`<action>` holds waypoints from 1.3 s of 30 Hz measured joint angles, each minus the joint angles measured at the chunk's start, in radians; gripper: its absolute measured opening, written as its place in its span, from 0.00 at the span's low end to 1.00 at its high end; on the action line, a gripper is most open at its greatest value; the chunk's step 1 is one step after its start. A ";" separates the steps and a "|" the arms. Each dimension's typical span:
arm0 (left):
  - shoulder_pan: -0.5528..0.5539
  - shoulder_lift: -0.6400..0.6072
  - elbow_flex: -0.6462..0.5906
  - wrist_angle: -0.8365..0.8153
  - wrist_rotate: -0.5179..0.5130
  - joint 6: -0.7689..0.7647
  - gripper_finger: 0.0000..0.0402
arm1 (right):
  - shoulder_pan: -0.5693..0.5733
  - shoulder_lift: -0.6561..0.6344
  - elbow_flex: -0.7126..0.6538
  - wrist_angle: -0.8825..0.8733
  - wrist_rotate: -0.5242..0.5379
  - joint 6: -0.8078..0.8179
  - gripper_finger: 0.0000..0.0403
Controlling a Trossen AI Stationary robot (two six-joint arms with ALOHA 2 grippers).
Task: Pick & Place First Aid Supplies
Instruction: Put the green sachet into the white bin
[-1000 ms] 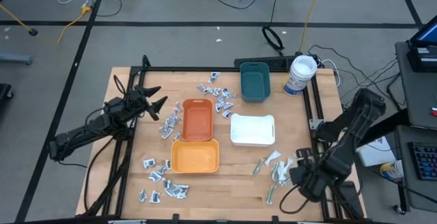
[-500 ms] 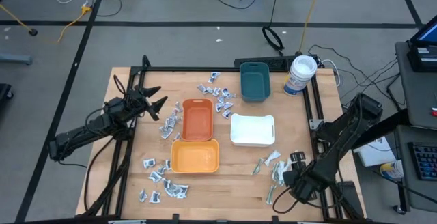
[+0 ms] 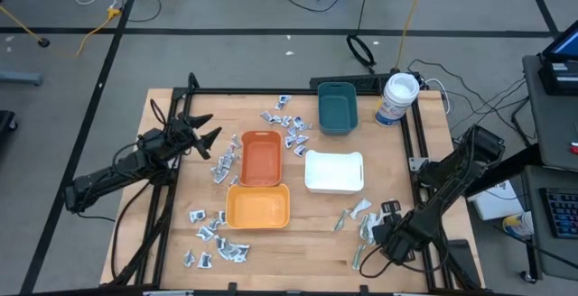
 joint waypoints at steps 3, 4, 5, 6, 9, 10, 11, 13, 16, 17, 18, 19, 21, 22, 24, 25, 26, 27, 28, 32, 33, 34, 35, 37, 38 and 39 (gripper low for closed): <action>0.000 0.000 0.000 0.000 0.000 0.000 0.77 | 0.000 0.000 -0.012 0.022 0.001 -0.017 0.32; 0.000 0.000 0.000 0.000 0.000 0.000 0.77 | 0.000 0.000 -0.019 0.034 0.000 -0.022 0.30; 0.000 0.000 0.000 0.000 0.000 0.000 0.77 | 0.000 0.000 -0.028 0.048 -0.002 -0.023 0.28; 0.000 0.000 0.000 0.000 0.000 0.000 0.77 | 0.000 0.000 -0.037 0.060 -0.005 -0.022 0.26; 0.000 0.000 0.000 0.000 0.000 0.000 0.77 | -0.001 -0.002 -0.048 0.086 -0.024 -0.016 0.18; 0.000 0.000 0.000 0.000 0.000 0.000 0.77 | -0.001 -0.002 -0.048 0.087 -0.024 -0.016 0.14; 0.000 0.000 0.000 0.000 0.000 0.000 0.77 | -0.001 -0.002 -0.048 0.090 -0.024 -0.016 0.11; 0.000 0.000 0.000 0.000 0.000 0.000 0.77 | -0.001 -0.002 -0.048 0.096 -0.027 -0.021 0.04; 0.000 0.000 0.000 0.000 0.000 0.000 0.77 | -0.001 -0.002 -0.048 0.097 -0.028 -0.005 0.02; 0.000 0.000 0.000 0.000 0.000 0.000 0.77 | -0.001 -0.002 -0.046 0.092 -0.028 0.004 0.02; 0.000 0.000 0.000 0.000 0.000 0.000 0.77 | -0.001 -0.004 -0.043 0.087 -0.032 0.009 0.01; 0.000 0.000 0.000 0.000 0.000 0.000 0.77 | -0.001 -0.008 -0.039 0.081 -0.048 0.010 0.01; 0.000 0.000 0.000 0.000 0.000 0.000 0.77 | -0.001 -0.023 -0.022 0.064 -0.076 0.021 0.01; 0.000 0.000 0.000 0.000 0.000 0.000 0.77 | -0.001 -0.036 -0.012 0.056 -0.082 0.032 0.01; 0.000 0.000 0.000 0.000 0.000 0.000 0.77 | -0.001 -0.062 0.007 0.044 -0.107 0.049 0.00; 0.000 0.000 0.000 0.000 0.000 0.000 0.77 | -0.001 -0.076 0.016 0.037 -0.117 0.056 0.00; 0.000 0.000 0.000 0.000 0.000 0.000 0.77 | -0.001 -0.092 0.026 0.030 -0.130 0.057 0.00; 0.000 0.000 0.000 0.000 0.000 0.000 0.77 | -0.001 -0.109 0.036 0.023 -0.133 0.058 0.00; 0.000 0.000 0.000 0.000 0.000 0.000 0.77 | -0.001 -0.124 0.048 0.018 -0.133 0.057 0.00; 0.000 0.000 0.000 0.000 0.000 0.000 0.77 | -0.002 -0.184 0.080 0.009 -0.132 0.057 0.00; 0.000 0.000 0.000 0.000 0.000 0.000 0.77 | -0.005 -0.199 0.086 0.008 -0.133 0.057 0.00; 0.000 0.000 0.000 0.000 0.000 0.000 0.77 | -0.007 -0.212 0.090 0.008 -0.134 0.057 0.00; 0.000 0.000 0.000 0.000 0.000 0.000 0.77 | -0.009 -0.225 0.091 0.009 -0.143 0.057 0.00; 0.000 0.000 0.000 0.000 0.000 0.000 0.77 | -0.018 -0.253 0.092 0.006 -0.169 0.057 0.00; 0.000 0.000 0.000 0.000 0.000 0.000 0.77 | -0.023 -0.266 0.092 0.004 -0.182 0.057 0.00; 0.000 0.000 0.000 0.000 0.000 0.000 0.77 | -0.027 -0.275 0.093 0.002 -0.185 0.057 0.00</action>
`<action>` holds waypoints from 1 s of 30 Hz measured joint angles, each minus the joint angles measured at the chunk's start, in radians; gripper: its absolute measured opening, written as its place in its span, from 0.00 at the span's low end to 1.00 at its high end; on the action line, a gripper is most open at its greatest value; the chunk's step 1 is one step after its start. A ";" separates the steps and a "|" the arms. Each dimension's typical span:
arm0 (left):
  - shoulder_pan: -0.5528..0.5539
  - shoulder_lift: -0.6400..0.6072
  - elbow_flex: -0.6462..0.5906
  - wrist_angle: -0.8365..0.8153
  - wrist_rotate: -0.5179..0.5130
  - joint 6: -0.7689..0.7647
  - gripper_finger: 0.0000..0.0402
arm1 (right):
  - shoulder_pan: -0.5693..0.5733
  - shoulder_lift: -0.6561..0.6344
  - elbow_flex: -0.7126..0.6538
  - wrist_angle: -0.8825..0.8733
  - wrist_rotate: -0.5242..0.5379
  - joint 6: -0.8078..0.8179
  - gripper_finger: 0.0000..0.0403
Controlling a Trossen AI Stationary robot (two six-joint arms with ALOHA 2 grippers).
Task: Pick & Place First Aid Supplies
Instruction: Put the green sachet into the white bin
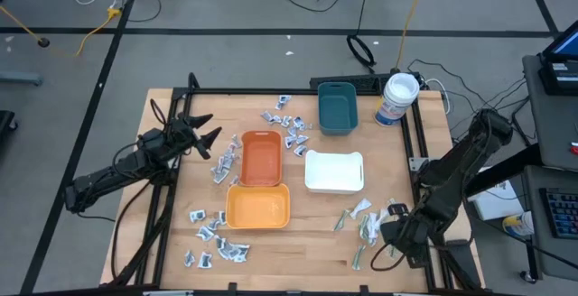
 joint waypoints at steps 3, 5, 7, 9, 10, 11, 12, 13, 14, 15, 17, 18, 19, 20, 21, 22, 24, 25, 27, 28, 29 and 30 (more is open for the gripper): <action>0.000 0.000 0.000 0.000 0.000 0.000 0.77 | -0.019 -0.016 0.000 -0.016 0.001 0.001 0.00; 0.000 0.000 0.000 0.000 0.000 0.000 0.77 | -0.049 -0.016 0.009 -0.034 0.001 -0.024 0.00; 0.000 0.000 0.000 0.000 0.000 0.000 0.77 | -0.097 -0.016 0.020 -0.054 0.003 -0.062 0.00; 0.000 0.000 0.000 0.000 0.000 0.000 0.77 | -0.155 -0.016 0.032 -0.074 0.005 -0.095 0.00; 0.000 0.000 0.000 0.000 0.000 0.000 0.77 | -0.187 -0.016 0.035 -0.079 0.006 -0.110 0.00; 0.000 0.000 0.000 0.000 0.000 0.000 0.77 | -0.220 -0.016 0.039 -0.086 0.006 -0.125 0.00; 0.000 0.000 0.000 0.000 0.000 0.000 0.77 | -0.252 -0.016 0.042 -0.091 0.006 -0.143 0.00; 0.000 0.000 0.000 0.000 0.000 0.000 0.77 | -0.285 -0.016 0.044 -0.095 0.007 -0.163 0.00; 0.000 0.000 0.000 0.000 0.000 0.000 0.77 | -0.317 -0.016 0.045 -0.097 0.008 -0.183 0.00; 0.000 0.000 0.000 0.000 0.000 0.000 0.77 | -0.351 -0.016 0.045 -0.099 0.008 -0.204 0.00; 0.000 0.000 0.000 0.000 0.000 0.000 0.77 | -0.418 -0.016 0.045 -0.106 0.008 -0.241 0.00; 0.000 0.000 0.000 0.000 0.000 0.000 0.77 | -0.454 -0.016 0.045 -0.105 0.008 -0.259 0.00; 0.000 0.000 0.000 0.000 0.000 0.000 0.77 | -0.491 -0.016 0.045 -0.104 0.008 -0.274 0.00; 0.000 0.000 0.000 0.000 0.000 0.000 0.77 | -0.526 -0.016 0.045 -0.104 0.008 -0.292 0.00; 0.000 0.000 0.000 0.000 0.000 0.000 0.77 | -0.560 -0.016 0.045 -0.105 0.009 -0.309 0.00; 0.000 0.000 0.000 0.000 0.000 0.000 0.77 | -0.594 -0.016 0.045 -0.104 0.016 -0.324 0.00; 0.000 0.000 0.000 0.000 0.000 0.000 0.77 | -0.656 -0.016 0.045 -0.103 0.050 -0.351 0.00; 0.000 0.000 0.000 0.000 0.000 0.000 0.77 | -0.685 -0.016 0.045 -0.104 0.066 -0.368 0.00; 0.000 0.000 0.000 0.000 0.000 0.000 0.77 | -0.743 -0.016 0.045 -0.103 0.091 -0.402 0.00; 0.000 0.000 0.000 0.000 0.000 0.000 0.77 | -0.769 -0.016 0.045 -0.103 0.099 -0.421 0.00; 0.000 0.000 0.000 0.000 0.000 0.000 0.77 | -0.794 -0.016 0.045 -0.102 0.110 -0.436 0.00; 0.000 0.000 0.000 0.000 0.000 0.000 0.77 | -0.819 -0.016 0.045 -0.101 0.114 -0.451 0.00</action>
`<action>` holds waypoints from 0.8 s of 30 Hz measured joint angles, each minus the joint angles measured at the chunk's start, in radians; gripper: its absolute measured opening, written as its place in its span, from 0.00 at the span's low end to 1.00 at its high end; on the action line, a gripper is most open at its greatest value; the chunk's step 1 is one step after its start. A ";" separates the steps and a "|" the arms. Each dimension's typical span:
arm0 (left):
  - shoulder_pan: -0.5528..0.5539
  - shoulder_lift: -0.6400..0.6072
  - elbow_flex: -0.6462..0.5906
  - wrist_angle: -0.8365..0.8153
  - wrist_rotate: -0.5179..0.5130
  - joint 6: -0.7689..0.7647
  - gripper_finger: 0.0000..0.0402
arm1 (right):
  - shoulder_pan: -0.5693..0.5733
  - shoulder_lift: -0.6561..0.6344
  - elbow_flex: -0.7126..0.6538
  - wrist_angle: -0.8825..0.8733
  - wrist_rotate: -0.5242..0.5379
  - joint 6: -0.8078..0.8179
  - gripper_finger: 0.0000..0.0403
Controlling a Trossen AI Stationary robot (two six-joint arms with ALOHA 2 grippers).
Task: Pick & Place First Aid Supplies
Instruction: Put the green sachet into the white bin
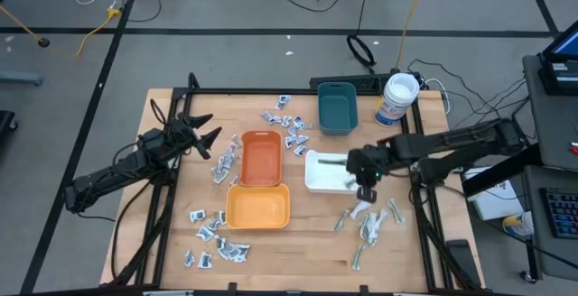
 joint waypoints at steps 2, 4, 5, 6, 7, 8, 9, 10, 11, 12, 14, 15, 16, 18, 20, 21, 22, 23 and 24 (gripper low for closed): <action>0.000 0.000 0.000 0.000 0.000 0.000 0.77 | -0.045 0.000 0.000 0.004 0.000 -0.022 0.00; 0.000 0.000 0.000 0.000 0.000 0.000 0.77 | -0.080 0.003 0.000 0.022 0.000 -0.027 0.00; 0.000 0.000 0.000 0.000 0.000 0.000 0.77 | -0.092 0.011 0.000 0.038 0.000 -0.037 0.00; 0.000 0.000 0.000 0.000 0.000 0.000 0.77 | -0.102 0.020 0.000 0.055 0.000 -0.056 0.00; 0.000 0.000 0.000 0.000 0.000 0.000 0.77 | -0.107 0.034 0.000 0.071 0.001 -0.079 0.00; 0.000 0.000 0.000 0.000 0.000 0.000 0.77 | -0.110 0.050 0.000 0.088 0.000 -0.099 0.00; 0.000 0.000 0.000 0.000 0.000 0.000 0.77 | -0.112 0.068 0.000 0.110 0.000 -0.114 0.00; 0.000 0.000 0.000 0.000 0.000 0.000 0.77 | -0.116 0.085 0.000 0.136 0.001 -0.130 0.00; 0.000 0.000 0.000 0.000 0.000 0.000 0.77 | -0.119 0.103 0.000 0.158 0.001 -0.145 0.00; 0.000 0.000 0.000 0.000 0.000 0.000 0.77 | -0.123 0.120 0.000 0.176 0.001 -0.157 0.00; 0.000 0.000 0.000 0.000 0.000 0.000 0.77 | -0.131 0.153 0.000 0.211 0.004 -0.177 0.00; 0.000 0.000 0.000 0.000 0.000 0.000 0.77 | -0.135 0.170 0.000 0.226 0.004 -0.185 0.00; 0.000 0.000 0.000 0.000 0.000 0.000 0.77 | -0.138 0.189 0.000 0.238 0.006 -0.191 0.00; 0.000 0.000 0.000 0.000 0.000 0.000 0.77 | -0.145 0.226 0.000 0.254 0.007 -0.206 0.01; 0.000 0.000 0.000 0.000 0.000 0.000 0.77 | -0.150 0.259 0.000 0.263 0.009 -0.211 0.01; 0.000 0.000 0.000 0.000 0.000 0.000 0.77 | -0.154 0.274 0.000 0.265 0.017 -0.211 0.01; 0.000 0.000 0.000 0.000 0.000 0.000 0.77 | -0.155 0.287 0.000 0.265 0.023 -0.211 0.01; 0.000 0.000 0.000 0.000 0.000 0.000 0.77 | -0.156 0.298 0.000 0.264 0.029 -0.211 0.01; 0.000 0.000 0.000 0.000 0.000 0.000 0.77 | -0.160 0.305 0.000 0.263 0.038 -0.212 0.02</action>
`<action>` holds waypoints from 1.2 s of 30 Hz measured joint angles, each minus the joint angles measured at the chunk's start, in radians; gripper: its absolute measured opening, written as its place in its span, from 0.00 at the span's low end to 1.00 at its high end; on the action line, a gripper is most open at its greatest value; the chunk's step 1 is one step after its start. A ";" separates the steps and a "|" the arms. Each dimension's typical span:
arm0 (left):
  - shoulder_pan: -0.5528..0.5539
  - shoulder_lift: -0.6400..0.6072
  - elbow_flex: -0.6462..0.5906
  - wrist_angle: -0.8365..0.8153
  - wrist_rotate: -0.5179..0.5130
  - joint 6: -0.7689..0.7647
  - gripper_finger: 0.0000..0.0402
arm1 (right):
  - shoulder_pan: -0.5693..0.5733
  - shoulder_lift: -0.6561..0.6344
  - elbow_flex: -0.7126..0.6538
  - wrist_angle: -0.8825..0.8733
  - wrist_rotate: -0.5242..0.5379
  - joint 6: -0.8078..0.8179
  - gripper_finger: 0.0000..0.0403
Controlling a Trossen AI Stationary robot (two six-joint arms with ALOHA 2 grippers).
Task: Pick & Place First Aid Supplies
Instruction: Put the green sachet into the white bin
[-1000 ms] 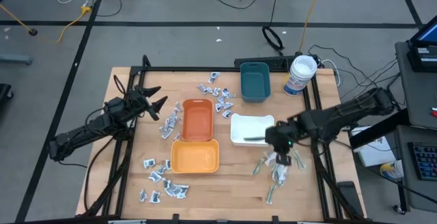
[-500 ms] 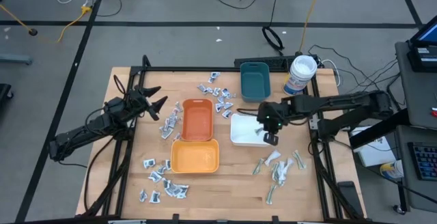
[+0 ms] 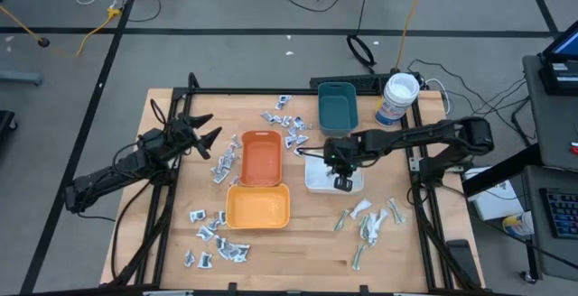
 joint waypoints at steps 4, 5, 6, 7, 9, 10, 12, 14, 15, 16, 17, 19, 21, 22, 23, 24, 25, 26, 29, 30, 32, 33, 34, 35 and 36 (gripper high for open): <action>0.000 0.000 0.000 0.000 0.000 0.000 0.77 | -0.011 0.010 0.000 -0.004 0.004 0.000 0.07; 0.000 0.000 0.000 0.000 0.000 0.000 0.77 | -0.015 0.010 0.000 -0.005 -0.010 0.000 0.09; 0.000 0.000 0.000 0.000 0.000 0.000 0.77 | -0.018 0.010 0.000 -0.005 -0.021 0.000 0.13; 0.000 0.000 0.000 0.000 0.000 0.000 0.77 | -0.020 0.010 0.000 -0.004 -0.019 0.003 0.17; 0.000 0.000 0.000 0.000 0.000 0.000 0.77 | -0.022 0.010 0.000 -0.008 -0.017 0.008 0.26; 0.000 0.000 0.000 0.000 0.000 0.000 0.77 | -0.022 0.010 0.000 -0.011 -0.017 0.006 0.31; 0.000 0.000 0.000 0.000 0.000 0.000 0.77 | -0.022 0.010 0.000 -0.013 -0.018 0.000 0.40; 0.000 0.000 0.000 0.000 0.000 0.000 0.77 | -0.022 0.010 0.000 -0.027 -0.035 -0.001 0.48; 0.000 0.000 0.000 0.000 0.000 0.000 0.77 | -0.022 0.010 0.000 -0.037 -0.056 -0.008 0.51; 0.000 0.000 0.000 0.000 0.000 0.000 0.77 | -0.022 0.010 0.000 -0.050 -0.074 -0.021 0.53; 0.000 0.000 0.000 0.000 0.000 0.000 0.77 | -0.022 0.010 0.001 -0.066 -0.091 -0.032 0.55; 0.000 0.000 0.000 0.000 0.000 0.000 0.77 | -0.021 0.010 0.016 -0.120 -0.095 -0.057 0.59; 0.000 0.000 0.000 0.000 0.000 0.000 0.77 | -0.021 0.010 0.039 -0.168 -0.096 -0.086 0.60; 0.000 0.000 0.000 0.000 0.000 0.000 0.77 | -0.022 0.010 0.054 -0.194 -0.095 -0.100 0.61; 0.000 0.000 0.000 0.000 0.000 0.000 0.77 | -0.022 0.010 0.071 -0.223 -0.096 -0.117 0.61; 0.000 0.000 0.000 0.000 0.000 0.000 0.77 | -0.022 0.010 0.091 -0.251 -0.094 -0.135 0.61; 0.000 0.000 0.000 0.000 0.000 0.000 0.77 | -0.022 0.010 0.112 -0.276 -0.092 -0.154 0.60; 0.000 0.000 0.000 0.000 0.000 0.000 0.77 | -0.022 0.010 0.134 -0.297 -0.090 -0.174 0.60; 0.000 0.000 0.000 0.000 0.000 0.000 0.77 | -0.022 0.010 0.204 -0.355 -0.091 -0.207 0.59; 0.000 0.000 0.000 0.000 0.000 0.000 0.77 | -0.022 0.010 0.230 -0.376 -0.091 -0.209 0.59; 0.000 0.000 0.000 0.000 0.000 0.000 0.77 | -0.016 0.010 0.276 -0.406 -0.093 -0.209 0.59; 0.000 0.000 0.000 0.000 0.000 0.000 0.77 | -0.012 0.010 0.297 -0.420 -0.093 -0.210 0.59; 0.000 0.000 0.000 0.000 0.000 0.000 0.77 | -0.005 0.010 0.315 -0.428 -0.093 -0.214 0.60; 0.000 0.000 0.000 0.000 0.000 0.000 0.77 | 0.004 0.010 0.332 -0.434 -0.093 -0.222 0.60; 0.000 0.000 0.000 0.000 0.000 0.000 0.77 | 0.013 0.010 0.347 -0.435 -0.094 -0.235 0.60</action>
